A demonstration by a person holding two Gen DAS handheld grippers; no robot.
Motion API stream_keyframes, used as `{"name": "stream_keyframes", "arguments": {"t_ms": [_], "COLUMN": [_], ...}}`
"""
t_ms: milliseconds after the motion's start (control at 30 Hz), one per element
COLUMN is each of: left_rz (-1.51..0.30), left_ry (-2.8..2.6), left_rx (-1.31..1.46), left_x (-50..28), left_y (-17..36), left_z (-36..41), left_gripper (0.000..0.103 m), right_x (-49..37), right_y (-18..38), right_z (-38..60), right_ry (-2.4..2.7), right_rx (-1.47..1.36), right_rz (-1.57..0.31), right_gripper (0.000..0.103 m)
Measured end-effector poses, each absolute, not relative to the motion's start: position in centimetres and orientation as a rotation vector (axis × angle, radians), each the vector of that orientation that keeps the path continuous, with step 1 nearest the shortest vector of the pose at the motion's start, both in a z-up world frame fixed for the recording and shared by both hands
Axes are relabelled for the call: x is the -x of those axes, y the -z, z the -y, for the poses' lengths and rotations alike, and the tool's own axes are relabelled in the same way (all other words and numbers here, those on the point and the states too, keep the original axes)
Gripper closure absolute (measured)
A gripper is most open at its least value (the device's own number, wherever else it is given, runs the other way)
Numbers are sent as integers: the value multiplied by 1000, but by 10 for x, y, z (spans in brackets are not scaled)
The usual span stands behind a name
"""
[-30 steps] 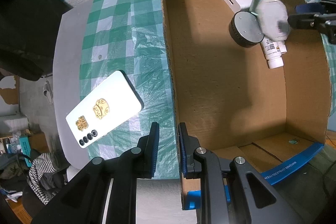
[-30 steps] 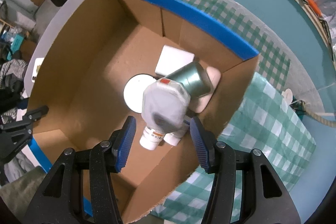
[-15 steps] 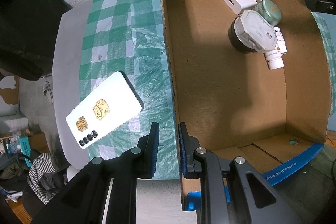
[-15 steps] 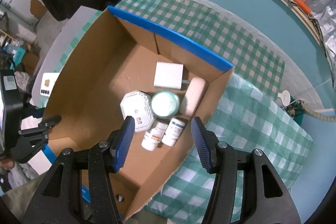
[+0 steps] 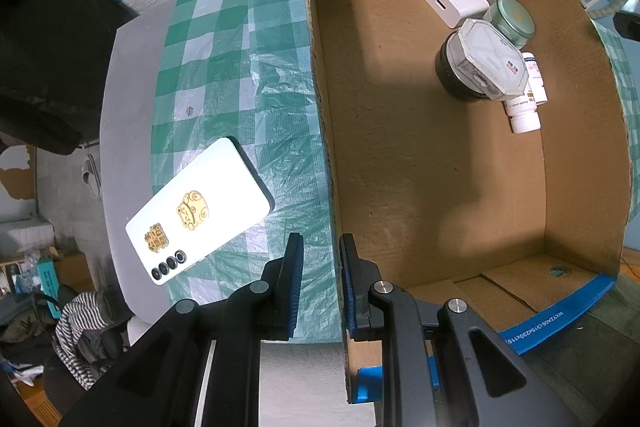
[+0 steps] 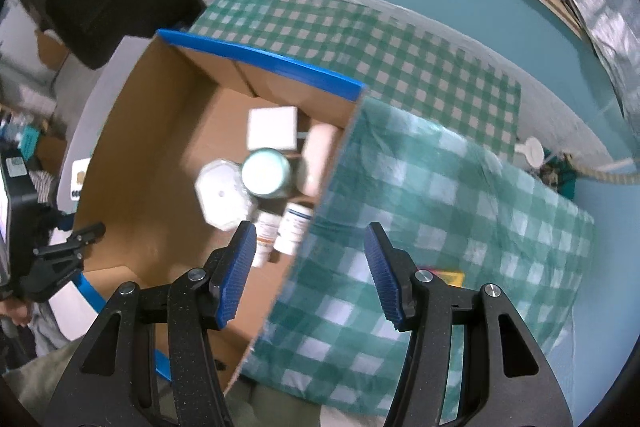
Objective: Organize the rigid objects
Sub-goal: 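Return the right tool to the cloth and close on the pink-gold SANY lighter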
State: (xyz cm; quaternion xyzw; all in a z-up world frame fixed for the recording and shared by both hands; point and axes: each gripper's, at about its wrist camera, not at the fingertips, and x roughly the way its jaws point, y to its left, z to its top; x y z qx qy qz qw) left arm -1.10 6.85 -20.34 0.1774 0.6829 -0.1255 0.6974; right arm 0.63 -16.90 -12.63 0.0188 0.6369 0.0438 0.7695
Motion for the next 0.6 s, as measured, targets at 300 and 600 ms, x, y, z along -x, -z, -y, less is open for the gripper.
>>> {"name": "stream_keyframes", "arguments": {"t_ms": [300,600], "left_rz": [-1520,-1524], "left_ry": [280,278], "left_rx": [-399,-392], "left_x": [10,9], "left_y": [202,201], "left_z": [-66,-67], "left_gripper": [85,85], "right_x": [7,23], "right_y": [155,212], "right_z": [224,285], "right_ry": [48,233], "right_rx": [-144,-351], "right_rz": [-1444,-1537], "right_gripper": [45,43]}}
